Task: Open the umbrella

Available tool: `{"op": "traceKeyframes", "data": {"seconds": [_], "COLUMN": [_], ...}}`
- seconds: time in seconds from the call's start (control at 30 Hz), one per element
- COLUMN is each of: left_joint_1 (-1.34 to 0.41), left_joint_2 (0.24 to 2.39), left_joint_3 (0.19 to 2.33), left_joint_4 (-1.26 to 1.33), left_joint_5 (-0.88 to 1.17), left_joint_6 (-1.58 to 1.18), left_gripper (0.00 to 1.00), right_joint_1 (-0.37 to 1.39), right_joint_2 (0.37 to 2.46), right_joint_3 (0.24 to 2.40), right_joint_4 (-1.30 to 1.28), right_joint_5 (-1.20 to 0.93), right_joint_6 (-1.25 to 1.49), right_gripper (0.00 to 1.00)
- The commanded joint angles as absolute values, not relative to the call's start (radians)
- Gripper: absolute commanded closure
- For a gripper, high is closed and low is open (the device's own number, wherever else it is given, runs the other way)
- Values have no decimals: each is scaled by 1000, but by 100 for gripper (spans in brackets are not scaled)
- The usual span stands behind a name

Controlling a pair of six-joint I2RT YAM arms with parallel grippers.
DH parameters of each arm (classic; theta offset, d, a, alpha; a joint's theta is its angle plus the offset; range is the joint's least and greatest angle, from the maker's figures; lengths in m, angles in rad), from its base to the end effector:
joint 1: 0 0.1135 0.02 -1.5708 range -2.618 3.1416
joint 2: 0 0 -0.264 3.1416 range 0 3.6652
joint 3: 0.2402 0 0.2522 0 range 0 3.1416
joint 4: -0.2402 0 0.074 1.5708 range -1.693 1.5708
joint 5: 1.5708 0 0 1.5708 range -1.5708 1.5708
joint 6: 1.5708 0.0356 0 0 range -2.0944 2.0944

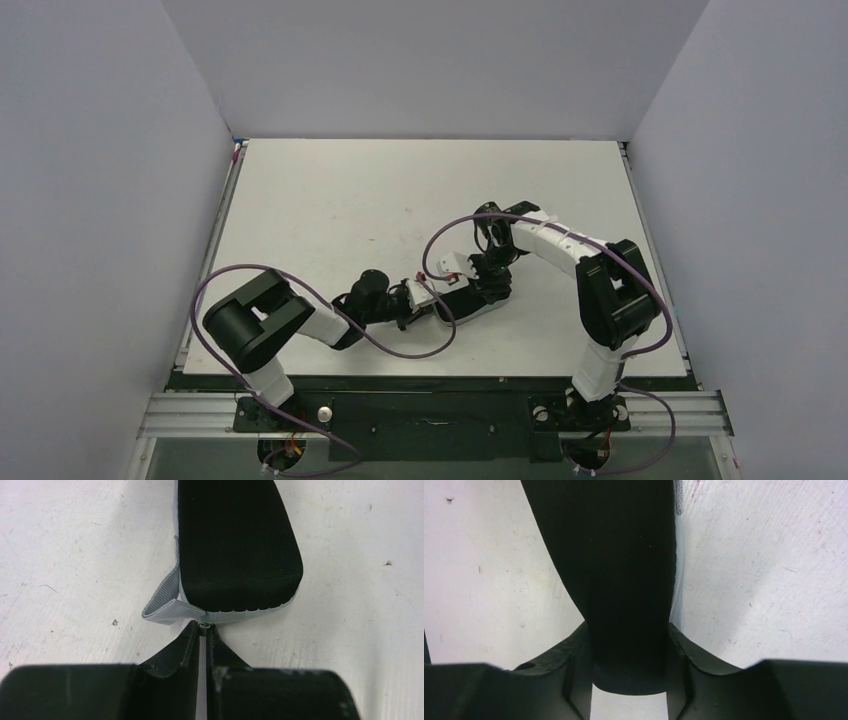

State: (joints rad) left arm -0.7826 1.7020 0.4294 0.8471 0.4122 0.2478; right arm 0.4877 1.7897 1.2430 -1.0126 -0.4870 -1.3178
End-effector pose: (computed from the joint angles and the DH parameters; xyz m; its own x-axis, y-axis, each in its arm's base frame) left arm 0.1892 -0.2082 0.1147 -0.0618 0.3784 -0.9236 0.9490 0.3090 0.0631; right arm 0.2740 0.1642 0.1897 0.1844 -0.8707 -0.4559 -0.9601 -0.2588 0.1060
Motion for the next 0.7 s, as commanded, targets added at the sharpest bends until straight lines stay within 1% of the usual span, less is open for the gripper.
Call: {"op": "traceKeyframes", "data": {"seconds": [0.0,0.13,0.27,0.47,0.67], "left_joint_1": [-806,-837,-875,-917,-951], "left_joint_2": [1642,1606,1583,1585,1583], "left_joint_3": [406,368,342,328,355], "left_joint_4": [868,863,861,875,870], "left_joint_5": [432,422,404,360,299], "left_joint_6": [234,228,219,174,101], "left_gripper": [100,100,100,100,100], "right_joint_1": [494,484,481,480,481], "right_joint_2": [1791,1788,1786,1792,1795], "right_joint_3": [1214,1194,1191,1222,1239], "right_joint_4": [-962,-951,-937,-914,-865], "right_joint_5": [-423,-409,-416,-427,-428], "right_joint_6": [-1220,-1180,-1133,-1029,-867], "right_gripper": [77,88,94,100,100]}}
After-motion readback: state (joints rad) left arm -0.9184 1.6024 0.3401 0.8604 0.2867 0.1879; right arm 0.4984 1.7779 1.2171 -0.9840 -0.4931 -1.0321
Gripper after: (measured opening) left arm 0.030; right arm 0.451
